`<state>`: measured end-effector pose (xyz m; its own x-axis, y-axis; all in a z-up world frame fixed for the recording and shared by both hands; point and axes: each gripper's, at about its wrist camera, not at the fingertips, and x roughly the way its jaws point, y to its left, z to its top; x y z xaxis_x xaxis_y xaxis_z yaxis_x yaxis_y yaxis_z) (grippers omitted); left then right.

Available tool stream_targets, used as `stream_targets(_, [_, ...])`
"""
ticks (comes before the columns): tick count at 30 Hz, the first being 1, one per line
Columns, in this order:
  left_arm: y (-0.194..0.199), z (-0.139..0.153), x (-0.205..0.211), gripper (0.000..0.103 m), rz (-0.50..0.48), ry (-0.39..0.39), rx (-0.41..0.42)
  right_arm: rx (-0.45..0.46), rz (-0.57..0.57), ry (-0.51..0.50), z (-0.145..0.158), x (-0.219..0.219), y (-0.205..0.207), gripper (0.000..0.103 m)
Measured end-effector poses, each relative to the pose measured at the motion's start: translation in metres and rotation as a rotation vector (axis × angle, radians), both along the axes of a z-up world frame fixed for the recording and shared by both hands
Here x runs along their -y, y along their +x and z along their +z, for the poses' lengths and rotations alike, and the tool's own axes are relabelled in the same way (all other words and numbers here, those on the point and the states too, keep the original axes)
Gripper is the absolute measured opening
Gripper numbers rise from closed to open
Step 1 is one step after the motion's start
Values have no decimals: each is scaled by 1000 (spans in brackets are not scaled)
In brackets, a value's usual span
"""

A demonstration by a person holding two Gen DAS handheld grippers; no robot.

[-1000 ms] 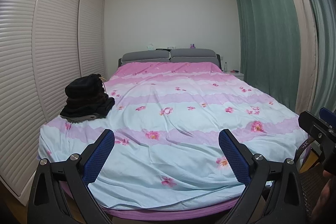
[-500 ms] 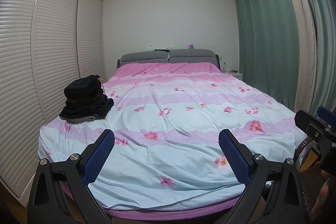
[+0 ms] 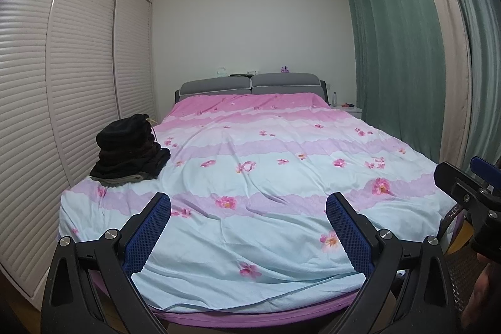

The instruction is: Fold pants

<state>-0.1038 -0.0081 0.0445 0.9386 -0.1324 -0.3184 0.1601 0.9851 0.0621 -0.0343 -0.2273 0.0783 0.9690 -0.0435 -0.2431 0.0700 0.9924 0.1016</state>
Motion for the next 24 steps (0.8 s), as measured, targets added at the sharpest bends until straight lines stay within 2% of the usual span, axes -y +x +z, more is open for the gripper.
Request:
stream_targets(9, [0, -2, -1, 101, -15, -14, -33, 0, 2, 2, 0, 2, 0, 103])
stream_targets(24, [-1, -5, 4, 103, -19, 30, -28, 0, 10, -4, 0, 1, 0, 103])
